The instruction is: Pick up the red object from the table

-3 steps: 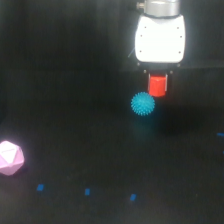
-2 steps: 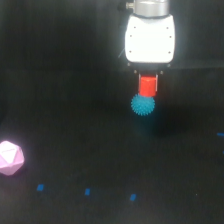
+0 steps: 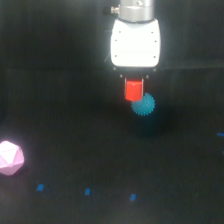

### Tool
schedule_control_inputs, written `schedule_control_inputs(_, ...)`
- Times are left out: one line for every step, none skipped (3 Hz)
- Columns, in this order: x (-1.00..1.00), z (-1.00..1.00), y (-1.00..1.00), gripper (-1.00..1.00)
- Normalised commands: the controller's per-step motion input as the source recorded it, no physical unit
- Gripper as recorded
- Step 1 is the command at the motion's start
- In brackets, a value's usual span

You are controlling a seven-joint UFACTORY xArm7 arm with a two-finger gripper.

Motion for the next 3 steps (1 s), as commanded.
schedule_control_inputs(0.00, 0.04, -0.45, -1.00)
schedule_control_inputs(0.01, -0.26, -0.38, -0.99)
schedule_control_inputs(0.51, 0.10, 0.19, -1.00)
